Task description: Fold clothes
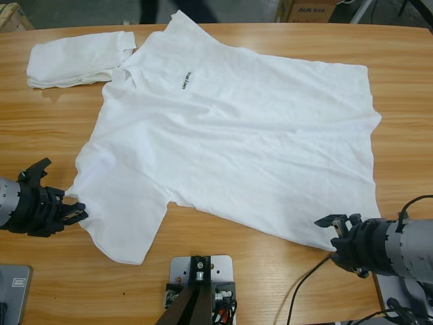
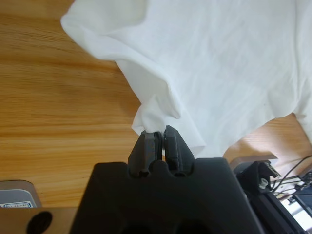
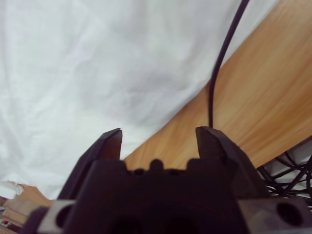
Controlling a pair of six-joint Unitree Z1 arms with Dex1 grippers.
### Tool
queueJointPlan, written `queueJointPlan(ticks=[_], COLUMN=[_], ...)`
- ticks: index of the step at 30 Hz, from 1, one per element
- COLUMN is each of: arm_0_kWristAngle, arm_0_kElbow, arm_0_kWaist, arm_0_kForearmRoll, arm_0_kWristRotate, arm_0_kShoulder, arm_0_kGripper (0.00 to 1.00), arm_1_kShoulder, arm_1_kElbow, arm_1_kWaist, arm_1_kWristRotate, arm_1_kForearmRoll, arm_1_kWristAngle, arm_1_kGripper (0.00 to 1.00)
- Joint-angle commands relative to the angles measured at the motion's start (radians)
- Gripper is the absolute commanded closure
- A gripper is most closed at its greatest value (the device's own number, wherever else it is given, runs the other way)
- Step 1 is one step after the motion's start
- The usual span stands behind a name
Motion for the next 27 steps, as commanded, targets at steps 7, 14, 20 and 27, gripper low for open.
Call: queueJointPlan(ticks=[7,14,20,27], arm_0_kWristAngle=[0.014,0.014,0.014,0.014], arm_0_kElbow=[0.023,0.017,0.017,0.022], arm_0_kWaist=[-0.013,-0.013,-0.013,-0.013], arm_0_kForearmRoll=[0.010,0.010,0.010,0.010], arm_0_kWristRotate=[0.000,-0.002,-0.003,-0.003], arm_0_kShoulder=[0.016,0.015,0.020,0.019], arm_0_kGripper=[1.000,1.000,1.000,1.000], arm_1_kShoulder=[0.101,0.057,0.058,0.061], arm_1_kElbow=[0.116,0.187,0.190,0.198], arm_1_kWaist=[0.011,0.011,0.011,0.011], arm_1_kWristRotate=[0.013,0.003,-0.020,-0.063], arm_1_kForearmRoll=[-0.217,-0.221,-0.222,-0.223], arm_1_kWristAngle=[0.004,-0.049,-0.087,-0.131], arm_1_kGripper=[0.377,0.391,0.552,0.844])
